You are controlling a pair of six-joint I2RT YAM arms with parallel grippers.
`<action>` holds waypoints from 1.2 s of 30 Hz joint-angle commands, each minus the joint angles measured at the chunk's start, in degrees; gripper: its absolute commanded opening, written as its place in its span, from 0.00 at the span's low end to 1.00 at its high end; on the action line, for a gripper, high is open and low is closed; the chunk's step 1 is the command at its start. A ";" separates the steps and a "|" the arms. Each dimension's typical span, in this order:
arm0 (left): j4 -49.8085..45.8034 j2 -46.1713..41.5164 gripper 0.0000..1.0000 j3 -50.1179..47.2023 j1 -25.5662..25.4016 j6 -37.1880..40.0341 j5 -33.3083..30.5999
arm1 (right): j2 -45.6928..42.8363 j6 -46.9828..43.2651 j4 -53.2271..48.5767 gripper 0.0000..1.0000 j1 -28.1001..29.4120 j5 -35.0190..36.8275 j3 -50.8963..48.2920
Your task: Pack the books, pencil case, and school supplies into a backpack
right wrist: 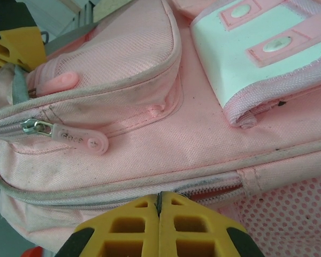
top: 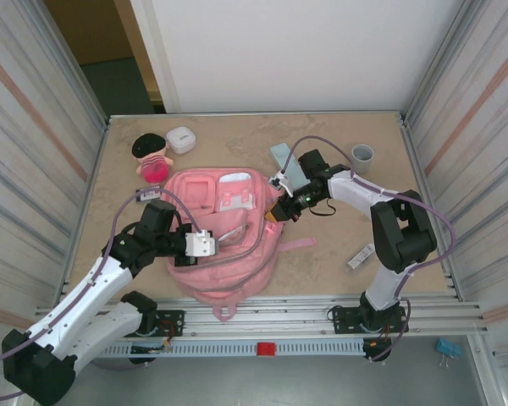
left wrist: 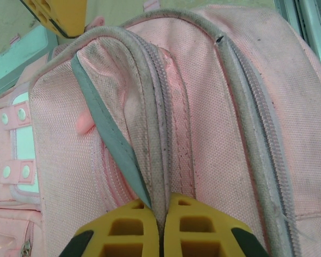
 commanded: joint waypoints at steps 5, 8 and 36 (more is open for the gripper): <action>6.48 -1.61 0.00 1.08 0.35 -0.43 2.81 | 1.77 1.07 -0.87 0.22 0.29 -0.66 -0.75; 6.59 -1.83 0.00 0.97 0.37 -0.60 2.92 | 1.86 1.06 -0.52 0.29 0.10 0.03 -1.04; 8.09 -1.15 0.00 -0.72 0.39 -4.44 -4.87 | -5.71 7.91 -1.57 0.00 -0.62 5.54 -1.91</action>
